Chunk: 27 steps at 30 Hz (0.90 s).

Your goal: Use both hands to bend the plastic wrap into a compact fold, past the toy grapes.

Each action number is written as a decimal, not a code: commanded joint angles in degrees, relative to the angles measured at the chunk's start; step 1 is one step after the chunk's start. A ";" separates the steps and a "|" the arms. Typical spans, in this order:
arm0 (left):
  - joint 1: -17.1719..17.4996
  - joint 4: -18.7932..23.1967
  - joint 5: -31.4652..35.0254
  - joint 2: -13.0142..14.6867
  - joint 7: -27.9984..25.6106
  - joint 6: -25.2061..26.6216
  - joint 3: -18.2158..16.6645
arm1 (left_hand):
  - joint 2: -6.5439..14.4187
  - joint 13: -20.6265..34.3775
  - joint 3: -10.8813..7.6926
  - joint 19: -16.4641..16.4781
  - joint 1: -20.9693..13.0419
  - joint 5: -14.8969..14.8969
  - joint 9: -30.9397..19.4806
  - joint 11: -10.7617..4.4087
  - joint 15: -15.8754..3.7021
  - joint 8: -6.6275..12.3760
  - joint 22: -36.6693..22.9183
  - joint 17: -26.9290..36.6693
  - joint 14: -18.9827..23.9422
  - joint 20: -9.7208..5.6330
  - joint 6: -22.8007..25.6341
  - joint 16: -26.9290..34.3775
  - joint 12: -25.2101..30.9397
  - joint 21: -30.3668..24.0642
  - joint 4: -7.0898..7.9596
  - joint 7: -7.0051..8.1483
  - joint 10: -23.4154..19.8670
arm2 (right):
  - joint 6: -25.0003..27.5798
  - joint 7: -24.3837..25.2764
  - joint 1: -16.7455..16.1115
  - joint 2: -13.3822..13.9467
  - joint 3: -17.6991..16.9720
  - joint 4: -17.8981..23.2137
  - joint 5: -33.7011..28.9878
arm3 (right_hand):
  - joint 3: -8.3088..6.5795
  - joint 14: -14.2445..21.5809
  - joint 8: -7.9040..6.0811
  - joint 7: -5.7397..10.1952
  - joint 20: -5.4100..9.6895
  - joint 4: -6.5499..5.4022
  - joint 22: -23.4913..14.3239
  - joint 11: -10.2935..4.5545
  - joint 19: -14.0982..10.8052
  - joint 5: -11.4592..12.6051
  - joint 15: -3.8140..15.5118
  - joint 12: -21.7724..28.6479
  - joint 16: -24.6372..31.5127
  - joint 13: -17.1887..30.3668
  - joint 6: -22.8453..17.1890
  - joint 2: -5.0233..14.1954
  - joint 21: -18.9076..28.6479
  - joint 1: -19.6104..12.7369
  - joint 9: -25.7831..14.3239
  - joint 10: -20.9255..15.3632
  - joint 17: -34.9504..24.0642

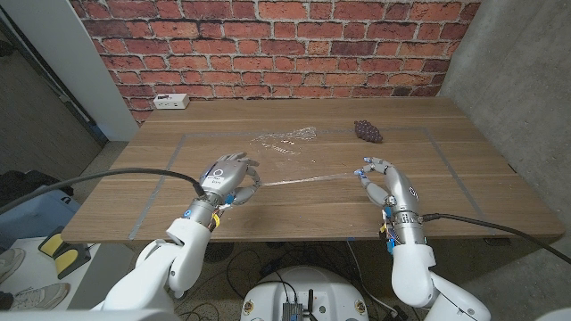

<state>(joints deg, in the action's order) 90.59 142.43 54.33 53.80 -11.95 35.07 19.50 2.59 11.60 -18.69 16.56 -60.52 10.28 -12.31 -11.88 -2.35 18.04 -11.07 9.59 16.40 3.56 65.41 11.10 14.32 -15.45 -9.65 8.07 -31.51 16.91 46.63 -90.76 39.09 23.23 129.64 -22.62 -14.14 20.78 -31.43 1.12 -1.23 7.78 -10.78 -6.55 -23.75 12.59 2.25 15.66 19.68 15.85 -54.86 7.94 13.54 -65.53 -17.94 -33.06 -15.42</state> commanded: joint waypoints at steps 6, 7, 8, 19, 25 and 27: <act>5.79 3.32 -2.84 0.58 -3.63 -4.99 -4.96 | -0.78 0.09 -0.22 -0.30 -1.29 0.11 0.02 0.07 -6.80 0.52 -0.18 0.14 0.30 -0.07 5.22 -0.19 -0.01 0.13 -0.47 -4.44 -1.26 | -2.97 3.62 -5.12 -1.66 -2.38 1.51 -3.80 | -0.62 0.63 -0.52 -1.92 -0.25 0.05 -0.08 -0.26 0.03 0.39 7.93 -0.18 -0.33 0.10 -2.04 0.24 0.15 0.46 0.01 -0.62 -0.07; 6.27 3.43 -3.52 0.51 -3.98 -5.67 -5.54 | -0.84 0.09 -0.22 -0.27 -1.33 0.12 0.03 0.04 -6.80 0.52 -0.18 0.14 0.32 -0.11 5.30 -0.19 -0.02 0.12 -0.47 -4.51 -1.30 | -3.15 3.70 -5.19 -1.75 -2.41 1.49 -4.08 | -0.63 0.65 -0.54 -1.91 -0.25 0.04 -0.08 -0.25 0.03 0.40 7.93 -0.18 -0.34 0.10 -2.04 0.25 0.15 0.48 0.00 -0.65 -0.07; 6.76 3.49 -4.29 0.39 -4.37 -6.43 -6.15 | -0.87 0.09 -0.22 -0.31 -1.36 0.13 0.04 0.03 -6.78 0.52 -0.18 0.14 0.36 -0.05 5.35 -0.18 -0.04 0.14 -0.47 -4.56 -1.30 | -3.30 3.80 -5.30 -1.89 -2.48 1.52 -4.30 | -0.63 0.65 -0.54 -1.91 -0.25 0.05 -0.07 -0.25 0.04 0.40 7.95 -0.18 -0.37 0.10 -2.04 0.21 0.15 0.50 0.01 -0.67 -0.06; 10.97 3.73 -4.83 -1.74 -8.02 -10.91 -10.24 | -1.09 0.09 -0.37 -0.25 -1.95 0.25 0.18 0.13 -6.91 0.13 -0.19 0.13 0.49 0.07 5.59 -0.20 0.07 0.19 -0.37 -5.67 -2.44 | -7.82 2.26 -4.99 -1.89 -3.87 1.11 -4.50 | -0.68 0.61 -0.68 -1.95 -0.20 0.08 -0.05 -0.28 0.07 0.48 8.05 -0.28 -0.49 0.12 -2.11 0.19 0.11 0.63 -0.01 -0.80 -0.10; 11.19 3.35 0.34 -4.14 -9.03 -9.17 -9.04 | -1.04 0.11 -0.40 -0.23 -2.09 0.28 0.23 -0.01 -7.02 -0.11 -0.20 0.14 0.67 0.13 5.53 -0.13 0.17 0.21 -0.24 -5.74 -3.09 | -9.79 0.74 -2.99 -2.08 -3.89 -0.09 -4.83 | -0.73 0.67 -0.69 -1.85 -0.16 0.12 -0.04 -0.33 0.06 0.51 8.13 -0.38 -0.55 0.13 -2.07 0.16 0.10 0.68 0.02 -0.76 -0.09; 10.78 3.13 3.32 -5.16 -9.01 -7.60 -7.83 | -1.01 0.11 -0.39 -0.17 -2.10 0.28 0.25 -0.02 -7.13 -0.17 -0.20 0.15 0.72 0.14 5.56 -0.11 0.15 0.20 -0.18 -5.79 -3.14 | -10.58 0.15 -2.08 -2.23 -3.85 -0.67 -4.61 | -0.73 0.65 -0.70 -1.86 -0.18 0.09 -0.04 -0.42 0.06 0.52 8.20 -0.39 -0.58 0.14 -2.10 0.18 0.10 0.74 0.04 -0.78 -0.10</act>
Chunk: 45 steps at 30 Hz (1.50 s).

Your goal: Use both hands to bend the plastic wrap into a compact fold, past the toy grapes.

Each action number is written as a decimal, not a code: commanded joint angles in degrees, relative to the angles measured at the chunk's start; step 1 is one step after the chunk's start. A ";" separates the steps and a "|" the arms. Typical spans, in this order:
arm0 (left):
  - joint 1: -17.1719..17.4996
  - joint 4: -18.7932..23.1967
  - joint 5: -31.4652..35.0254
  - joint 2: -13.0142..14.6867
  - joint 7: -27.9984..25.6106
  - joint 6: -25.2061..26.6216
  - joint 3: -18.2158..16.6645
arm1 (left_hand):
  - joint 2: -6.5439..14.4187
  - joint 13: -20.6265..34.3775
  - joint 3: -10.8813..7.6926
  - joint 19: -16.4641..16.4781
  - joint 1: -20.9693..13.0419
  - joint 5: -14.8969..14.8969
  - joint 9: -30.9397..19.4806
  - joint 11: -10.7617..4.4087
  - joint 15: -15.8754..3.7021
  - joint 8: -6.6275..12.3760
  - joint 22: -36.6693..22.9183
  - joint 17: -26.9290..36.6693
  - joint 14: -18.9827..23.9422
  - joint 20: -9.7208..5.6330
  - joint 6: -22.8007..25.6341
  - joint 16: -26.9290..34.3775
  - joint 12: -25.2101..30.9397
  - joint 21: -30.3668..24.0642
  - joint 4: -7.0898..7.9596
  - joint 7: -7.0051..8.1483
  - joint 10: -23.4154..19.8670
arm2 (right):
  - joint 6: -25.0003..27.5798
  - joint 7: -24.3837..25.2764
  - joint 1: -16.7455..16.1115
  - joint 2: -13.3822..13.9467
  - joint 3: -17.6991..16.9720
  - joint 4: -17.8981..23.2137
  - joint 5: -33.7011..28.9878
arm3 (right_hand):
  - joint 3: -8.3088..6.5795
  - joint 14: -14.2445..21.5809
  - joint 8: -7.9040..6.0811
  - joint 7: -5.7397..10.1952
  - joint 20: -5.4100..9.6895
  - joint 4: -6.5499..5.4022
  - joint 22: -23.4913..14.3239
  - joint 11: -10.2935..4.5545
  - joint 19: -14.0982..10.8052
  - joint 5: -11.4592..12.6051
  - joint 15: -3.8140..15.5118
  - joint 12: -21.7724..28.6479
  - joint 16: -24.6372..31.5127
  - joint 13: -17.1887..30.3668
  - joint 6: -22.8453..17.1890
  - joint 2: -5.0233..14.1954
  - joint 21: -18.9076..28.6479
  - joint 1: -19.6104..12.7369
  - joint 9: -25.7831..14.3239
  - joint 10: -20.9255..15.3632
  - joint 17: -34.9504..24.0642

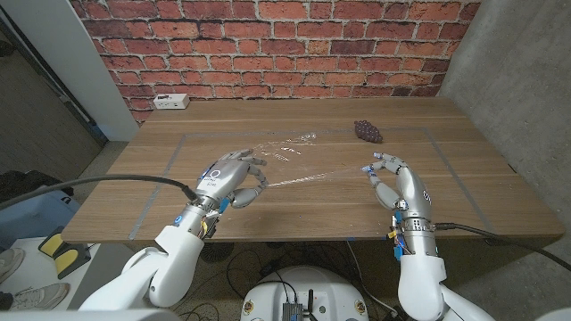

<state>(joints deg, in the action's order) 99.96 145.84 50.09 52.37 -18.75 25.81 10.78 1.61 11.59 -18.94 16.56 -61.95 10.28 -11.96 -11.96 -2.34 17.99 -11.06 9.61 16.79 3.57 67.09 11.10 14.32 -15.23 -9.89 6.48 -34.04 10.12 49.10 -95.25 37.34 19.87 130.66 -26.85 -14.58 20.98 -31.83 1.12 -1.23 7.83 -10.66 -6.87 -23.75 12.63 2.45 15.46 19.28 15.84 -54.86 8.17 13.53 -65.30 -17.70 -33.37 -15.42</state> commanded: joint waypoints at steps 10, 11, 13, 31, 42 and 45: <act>-0.89 -1.87 14.23 -6.69 -1.03 4.65 3.36 | 0.02 0.15 -0.12 0.15 -0.88 0.25 0.01 -0.02 -7.43 -0.53 -0.20 0.17 0.66 -0.28 3.96 -0.01 0.21 -0.09 0.20 -4.14 -1.44 | -5.97 -4.72 7.38 -1.14 0.49 -4.75 -0.91 | -0.38 0.61 -0.33 -1.82 -0.19 0.12 -0.14 -0.11 0.04 0.54 8.03 -0.28 -0.32 0.18 -2.18 -0.19 0.09 0.58 -0.08 -0.54 -0.01; -1.07 -1.93 14.51 -6.90 -0.76 4.85 3.45 | 0.02 0.16 -0.11 0.17 -0.90 0.25 0.02 -0.03 -7.43 -0.55 -0.20 0.17 0.72 -0.26 4.03 0.00 0.18 -0.10 0.22 -4.24 -1.41 | -6.32 -4.76 7.75 -1.19 0.54 -5.08 -0.89 | -0.40 0.62 -0.34 -1.86 -0.18 0.12 -0.14 -0.09 0.04 0.55 8.05 -0.28 -0.34 0.18 -2.21 -0.20 0.09 0.60 -0.06 -0.57 0.00; -1.51 -2.07 15.38 -7.29 -0.05 5.39 3.79 | 0.01 0.16 -0.09 0.14 -0.92 0.24 0.04 -0.04 -7.47 -0.56 -0.20 0.18 0.79 -0.26 4.19 0.01 0.11 -0.07 0.24 -4.44 -1.35 | -6.24 -4.81 8.45 -1.59 0.72 -5.57 -1.07 | -0.42 0.64 -0.32 -1.85 -0.14 0.11 -0.14 -0.19 0.05 0.57 8.03 -0.29 -0.39 0.19 -2.19 -0.20 0.08 0.65 -0.01 -0.61 0.02; -6.81 -4.73 15.28 -8.62 3.81 5.43 5.30 | -0.17 0.21 0.00 0.16 -1.23 0.23 0.26 0.00 -7.62 -1.05 -0.18 0.17 1.13 -0.25 4.71 0.02 -0.28 0.01 0.28 -5.24 -1.23 | -7.65 -5.69 14.07 -3.23 1.93 -10.43 0.06 | -0.57 1.00 -0.35 -1.75 -0.09 0.20 -0.11 -0.37 0.00 0.70 8.07 -0.42 -0.49 0.20 -2.28 -0.27 0.06 0.76 0.20 -0.87 0.05; -11.80 -7.54 14.21 -8.16 5.60 5.53 6.08 | -0.18 0.24 0.02 0.36 -1.40 0.24 0.34 -0.02 -7.84 -1.32 -0.18 0.17 1.22 -0.29 4.91 0.00 -0.38 -0.02 0.31 -5.22 -1.41 | -8.38 -6.45 18.21 -3.91 2.82 -13.96 1.49 | -0.50 1.04 -0.43 -1.73 -0.08 0.30 -0.11 -0.38 -0.06 0.73 8.29 -0.45 -0.38 0.27 -2.29 -0.28 0.05 0.73 0.24 -1.12 -0.13; -13.02 -8.22 14.31 -8.17 6.15 6.03 6.60 | -0.18 0.25 0.03 0.36 -1.43 0.24 0.36 -0.02 -7.93 -1.44 -0.18 0.17 1.22 -0.26 4.84 -0.01 -0.40 -0.01 0.33 -5.13 -1.45 | -8.52 -6.56 19.23 -4.05 3.13 -14.78 1.74 | -0.48 1.01 -0.42 -1.74 -0.09 0.30 -0.10 -0.38 -0.06 0.73 8.33 -0.47 -0.40 0.29 -2.30 -0.29 0.05 0.75 0.29 -1.15 -0.15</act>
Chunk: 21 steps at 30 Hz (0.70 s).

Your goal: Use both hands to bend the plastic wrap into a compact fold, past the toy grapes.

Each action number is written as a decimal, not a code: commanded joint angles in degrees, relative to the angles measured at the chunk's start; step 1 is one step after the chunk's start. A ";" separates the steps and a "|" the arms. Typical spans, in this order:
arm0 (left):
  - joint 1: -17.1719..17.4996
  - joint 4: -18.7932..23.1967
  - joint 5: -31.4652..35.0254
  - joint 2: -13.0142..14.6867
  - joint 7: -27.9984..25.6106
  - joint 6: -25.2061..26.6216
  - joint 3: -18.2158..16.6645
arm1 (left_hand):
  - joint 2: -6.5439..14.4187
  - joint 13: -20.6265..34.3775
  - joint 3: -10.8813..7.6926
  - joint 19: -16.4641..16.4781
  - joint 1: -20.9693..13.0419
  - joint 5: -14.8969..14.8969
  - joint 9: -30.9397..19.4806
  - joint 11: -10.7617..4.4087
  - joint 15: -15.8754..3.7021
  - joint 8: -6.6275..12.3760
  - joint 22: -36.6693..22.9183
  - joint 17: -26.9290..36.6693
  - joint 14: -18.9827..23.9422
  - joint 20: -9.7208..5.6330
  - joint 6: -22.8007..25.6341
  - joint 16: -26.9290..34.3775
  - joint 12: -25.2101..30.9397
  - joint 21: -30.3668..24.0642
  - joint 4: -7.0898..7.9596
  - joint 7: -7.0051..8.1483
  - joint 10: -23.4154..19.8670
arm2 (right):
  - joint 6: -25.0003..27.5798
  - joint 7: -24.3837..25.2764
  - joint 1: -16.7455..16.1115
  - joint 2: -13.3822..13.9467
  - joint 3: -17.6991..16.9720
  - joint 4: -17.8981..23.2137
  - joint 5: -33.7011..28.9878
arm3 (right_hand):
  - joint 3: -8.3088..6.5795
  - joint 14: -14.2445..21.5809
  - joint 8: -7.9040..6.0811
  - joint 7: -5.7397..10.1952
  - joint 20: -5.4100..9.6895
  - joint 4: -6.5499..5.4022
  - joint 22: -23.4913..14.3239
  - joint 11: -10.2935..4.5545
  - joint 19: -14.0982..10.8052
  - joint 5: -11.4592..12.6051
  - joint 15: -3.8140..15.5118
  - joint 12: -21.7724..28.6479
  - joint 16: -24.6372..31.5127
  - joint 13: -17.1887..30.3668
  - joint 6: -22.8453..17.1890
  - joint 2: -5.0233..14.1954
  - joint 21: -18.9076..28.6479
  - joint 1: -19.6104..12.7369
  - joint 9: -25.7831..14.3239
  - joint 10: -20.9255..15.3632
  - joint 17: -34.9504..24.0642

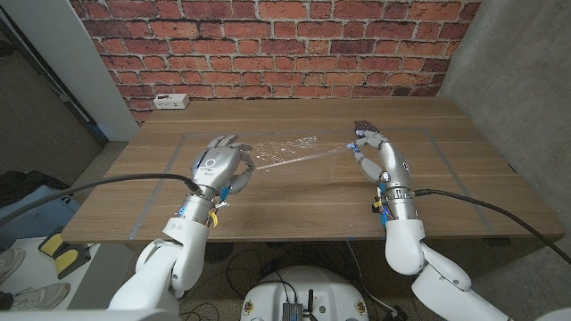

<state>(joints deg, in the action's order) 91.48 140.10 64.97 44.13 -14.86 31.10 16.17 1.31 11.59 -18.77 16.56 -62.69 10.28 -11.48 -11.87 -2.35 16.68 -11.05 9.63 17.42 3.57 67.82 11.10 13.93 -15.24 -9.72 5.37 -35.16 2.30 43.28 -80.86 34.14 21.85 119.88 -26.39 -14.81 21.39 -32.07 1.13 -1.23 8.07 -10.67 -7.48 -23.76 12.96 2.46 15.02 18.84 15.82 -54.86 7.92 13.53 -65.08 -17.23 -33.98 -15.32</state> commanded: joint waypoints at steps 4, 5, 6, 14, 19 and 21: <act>-6.23 -3.36 -0.69 0.30 3.17 1.20 1.90 | 0.12 0.28 -0.10 0.36 -0.69 0.22 -0.10 -0.07 -7.95 -0.27 -0.19 0.15 0.68 -0.32 4.05 0.00 -0.05 0.01 0.22 -3.83 -0.38 | -0.86 -0.90 6.05 -1.07 1.47 -4.97 1.85 | -0.33 0.72 -0.20 -1.85 -0.08 0.11 -0.09 0.29 -0.07 0.43 8.29 -0.02 0.00 0.33 -2.33 -0.04 0.04 0.49 -0.13 -0.65 -0.23; -6.66 -3.59 -0.49 0.35 3.35 1.38 2.16 | 0.13 0.28 -0.10 0.38 -0.69 0.22 -0.10 -0.06 -7.96 -0.30 -0.19 0.15 0.68 -0.31 4.04 -0.01 -0.06 0.00 0.23 -3.83 -0.36 | -0.94 -0.97 6.31 -1.01 1.55 -5.16 1.90 | -0.33 0.73 -0.20 -1.80 -0.08 0.09 -0.09 0.28 -0.08 0.43 8.30 -0.03 -0.01 0.34 -2.26 -0.03 0.04 0.53 -0.16 -0.67 -0.23; -7.09 -3.83 -0.34 0.34 3.46 1.58 2.41 | 0.14 0.28 -0.09 0.35 -0.68 0.22 -0.10 -0.06 -7.91 -0.33 -0.19 0.16 0.67 -0.27 4.04 -0.02 -0.08 0.02 0.24 -3.84 -0.34 | -0.94 -0.93 6.59 -1.05 1.65 -5.38 1.89 | -0.34 0.75 -0.22 -1.82 -0.09 0.13 -0.09 0.34 -0.08 0.44 8.31 -0.03 -0.02 0.34 -2.26 -0.06 0.05 0.48 -0.18 -0.69 -0.22; -10.37 -5.74 -0.64 0.51 4.50 2.58 3.83 | 0.16 0.33 -0.05 0.42 -0.79 0.23 -0.06 -0.26 -7.96 -0.63 -0.19 0.16 0.65 -0.49 4.06 -0.08 -0.17 0.03 0.29 -3.69 -0.45 | -0.79 -1.98 9.55 -1.27 2.41 -7.44 2.90 | -0.36 0.77 -0.22 -1.75 -0.04 0.04 -0.08 0.30 -0.12 0.47 8.30 -0.13 -0.09 0.35 -2.14 0.00 0.04 0.66 -0.15 -0.72 -0.25; -12.42 -6.87 0.39 0.64 5.07 3.64 5.17 | 0.18 0.34 -0.04 0.45 -0.85 0.22 -0.05 -0.39 -7.95 -0.72 -0.19 0.16 0.66 -0.48 4.11 -0.10 -0.22 0.04 0.29 -3.66 -0.44 | -0.53 -2.67 11.60 -1.51 3.06 -8.91 3.48 | -0.31 0.79 -0.26 -1.77 -0.05 0.10 -0.08 0.20 -0.15 0.47 8.34 -0.13 -0.03 0.38 -2.25 -0.02 0.04 0.62 -0.08 -0.86 -0.34; -13.15 -7.26 0.03 0.65 5.19 3.72 5.43 | 0.17 0.35 -0.04 0.43 -0.88 0.22 -0.04 -0.43 -8.03 -0.78 -0.19 0.16 0.59 -0.51 4.12 -0.14 -0.25 0.05 0.29 -3.66 -0.43 | -0.49 -2.87 12.42 -1.61 3.29 -9.53 3.74 | -0.30 0.78 -0.25 -1.70 -0.03 0.08 -0.08 0.21 -0.12 0.47 8.36 -0.13 -0.03 0.38 -2.20 -0.02 0.03 0.66 -0.08 -0.91 -0.35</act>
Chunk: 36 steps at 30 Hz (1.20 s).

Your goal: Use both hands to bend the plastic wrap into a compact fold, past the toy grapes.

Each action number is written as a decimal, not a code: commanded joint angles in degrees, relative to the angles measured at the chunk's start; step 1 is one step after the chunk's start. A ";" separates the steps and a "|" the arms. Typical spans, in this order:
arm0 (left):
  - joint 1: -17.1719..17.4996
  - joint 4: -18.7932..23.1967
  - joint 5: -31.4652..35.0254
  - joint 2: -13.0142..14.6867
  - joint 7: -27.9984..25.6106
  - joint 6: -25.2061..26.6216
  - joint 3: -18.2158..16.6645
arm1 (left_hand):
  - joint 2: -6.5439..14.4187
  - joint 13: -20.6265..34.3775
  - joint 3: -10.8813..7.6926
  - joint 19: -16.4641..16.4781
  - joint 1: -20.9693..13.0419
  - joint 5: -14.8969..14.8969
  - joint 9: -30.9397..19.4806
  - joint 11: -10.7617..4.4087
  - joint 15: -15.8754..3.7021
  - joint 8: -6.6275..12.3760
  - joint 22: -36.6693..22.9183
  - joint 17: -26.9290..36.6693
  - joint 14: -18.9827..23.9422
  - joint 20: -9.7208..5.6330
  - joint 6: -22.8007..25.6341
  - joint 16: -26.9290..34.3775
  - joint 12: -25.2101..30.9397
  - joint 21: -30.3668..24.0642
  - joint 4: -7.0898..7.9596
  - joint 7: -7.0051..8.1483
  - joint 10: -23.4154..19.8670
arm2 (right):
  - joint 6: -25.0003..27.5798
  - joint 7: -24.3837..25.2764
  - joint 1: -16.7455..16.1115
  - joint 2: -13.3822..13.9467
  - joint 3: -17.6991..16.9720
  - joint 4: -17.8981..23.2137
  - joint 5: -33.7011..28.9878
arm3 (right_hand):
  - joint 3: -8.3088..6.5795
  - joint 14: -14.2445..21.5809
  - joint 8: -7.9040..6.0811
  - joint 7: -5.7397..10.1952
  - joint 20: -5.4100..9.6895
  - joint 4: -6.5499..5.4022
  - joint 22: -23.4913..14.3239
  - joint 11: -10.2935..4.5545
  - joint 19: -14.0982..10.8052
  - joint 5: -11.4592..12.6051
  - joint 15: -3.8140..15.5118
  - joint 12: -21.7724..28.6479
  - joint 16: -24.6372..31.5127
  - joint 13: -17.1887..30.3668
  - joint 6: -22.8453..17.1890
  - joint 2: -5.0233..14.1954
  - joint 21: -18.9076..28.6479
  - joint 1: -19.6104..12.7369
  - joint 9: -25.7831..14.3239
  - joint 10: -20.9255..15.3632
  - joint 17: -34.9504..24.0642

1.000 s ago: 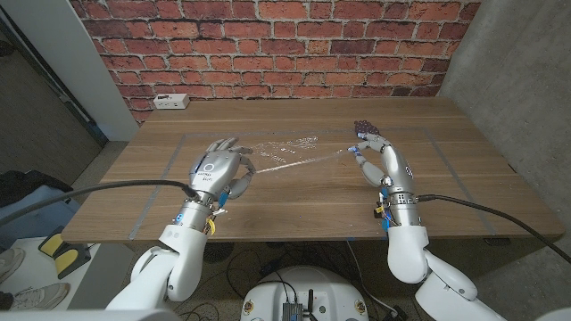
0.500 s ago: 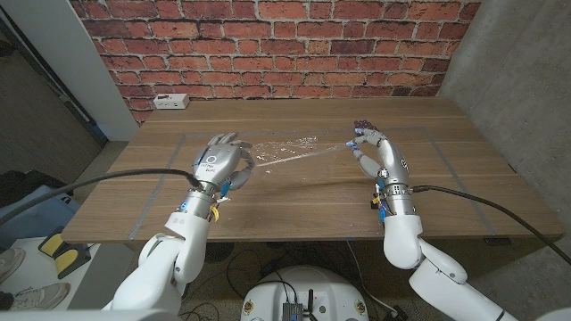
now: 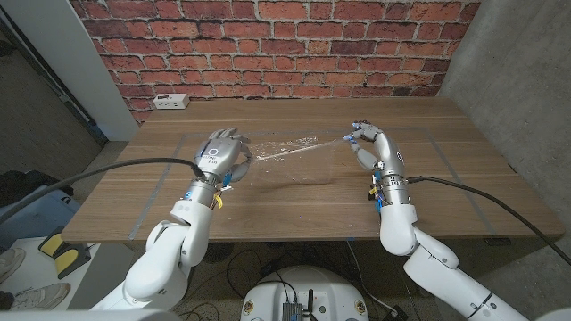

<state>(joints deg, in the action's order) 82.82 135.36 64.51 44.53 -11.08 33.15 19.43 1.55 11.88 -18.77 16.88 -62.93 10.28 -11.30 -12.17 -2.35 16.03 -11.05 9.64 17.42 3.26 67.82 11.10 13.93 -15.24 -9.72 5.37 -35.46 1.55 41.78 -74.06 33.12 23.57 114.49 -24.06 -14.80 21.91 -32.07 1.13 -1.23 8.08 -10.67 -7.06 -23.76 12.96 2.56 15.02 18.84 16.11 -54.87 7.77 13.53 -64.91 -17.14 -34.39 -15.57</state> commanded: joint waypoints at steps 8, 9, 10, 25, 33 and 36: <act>-7.58 -4.22 -0.69 0.52 1.64 1.85 3.25 | -0.06 0.08 0.01 0.14 -0.64 0.21 -0.21 -0.19 -7.96 -0.31 -0.19 0.16 0.62 -0.24 4.10 -0.16 -0.32 0.07 0.34 -3.53 -0.13 | 0.21 -1.99 8.61 -0.92 2.62 -6.48 2.23 | -0.32 0.27 -0.32 -1.67 0.02 0.14 -0.08 -0.22 -0.12 0.49 8.28 -0.24 -0.06 0.11 -2.16 0.13 0.01 0.46 -0.21 -0.45 -0.15; -8.00 -4.49 -0.79 0.50 1.55 1.87 3.43 | -0.06 0.09 0.02 0.14 -0.64 0.21 -0.21 -0.19 -7.98 -0.35 -0.19 0.16 0.60 -0.19 4.08 -0.17 -0.34 0.08 0.35 -3.55 -0.12 | 0.15 -2.07 8.99 -0.91 2.76 -6.76 2.28 | -0.33 0.25 -0.34 -1.59 0.01 0.15 -0.08 -0.29 -0.11 0.50 8.33 -0.26 -0.08 0.12 -2.15 0.13 0.00 0.46 -0.24 -0.44 -0.15; -8.42 -4.72 -0.94 0.54 1.63 1.88 3.59 | -0.06 0.09 0.03 0.15 -0.64 0.21 -0.21 -0.19 -7.99 -0.37 -0.19 0.16 0.59 -0.23 4.07 -0.18 -0.35 0.07 0.35 -3.52 -0.12 | 0.10 -2.15 9.37 -0.91 2.88 -7.05 2.36 | -0.32 0.21 -0.36 -1.68 0.00 0.13 -0.08 -0.29 -0.12 0.50 8.35 -0.25 -0.09 0.12 -2.17 0.15 0.00 0.48 -0.24 -0.49 -0.16; -14.87 -8.28 -2.27 0.24 2.61 3.00 6.73 | -0.07 0.13 0.13 0.14 -0.66 0.20 -0.19 -0.21 -8.01 -0.61 -0.19 0.17 0.56 -0.28 4.38 -0.24 -0.46 0.13 0.41 -3.46 -0.19 | -1.61 -3.79 15.54 -1.43 4.56 -12.80 4.56 | -0.37 0.30 -0.44 -1.76 -0.02 0.18 -0.08 -0.15 -0.13 0.54 8.21 -0.41 -0.24 0.18 -2.27 0.07 -0.03 0.54 -0.13 -0.49 -0.14; -17.85 -9.65 -1.90 -0.21 3.84 4.27 8.79 | -0.08 0.15 0.16 0.16 -0.69 0.19 -0.18 -0.21 -8.00 -0.76 -0.19 0.17 0.57 -0.29 4.39 -0.25 -0.50 0.15 0.42 -3.40 -0.23 | -3.39 -4.85 18.79 -1.61 5.54 -16.55 5.82 | -0.39 0.35 -0.46 -1.70 -0.02 0.22 -0.08 -0.25 -0.08 0.55 8.20 -0.46 -0.26 0.23 -2.18 0.07 -0.06 0.53 -0.14 -0.51 -0.16; -18.67 -10.02 -1.77 -0.35 4.22 4.78 9.43 | -0.08 0.16 0.18 0.15 -0.69 0.19 -0.18 -0.22 -7.97 -0.80 -0.19 0.17 0.59 -0.28 4.42 -0.25 -0.52 0.16 0.43 -3.43 -0.22 | -4.05 -4.99 19.68 -1.69 5.79 -17.68 6.25 | -0.42 0.38 -0.46 -1.77 -0.04 0.21 -0.07 -0.15 -0.08 0.56 8.20 -0.45 -0.31 0.25 -2.27 0.06 -0.06 0.57 -0.03 -0.63 -0.15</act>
<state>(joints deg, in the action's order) 67.87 127.15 62.59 44.68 -8.54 36.02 26.49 1.53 11.87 -18.53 16.87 -62.91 10.28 -11.31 -12.17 -2.35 15.35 -11.05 9.75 17.42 3.27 68.08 11.10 13.49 -15.24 -9.48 5.62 -35.46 -0.52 37.84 -59.69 31.82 27.82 102.64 -19.33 -14.73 21.90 -32.24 1.13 -1.23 8.15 -10.68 -7.27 -23.75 12.97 2.55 14.81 18.81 16.10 -54.87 8.00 13.53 -64.70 -17.13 -34.60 -15.59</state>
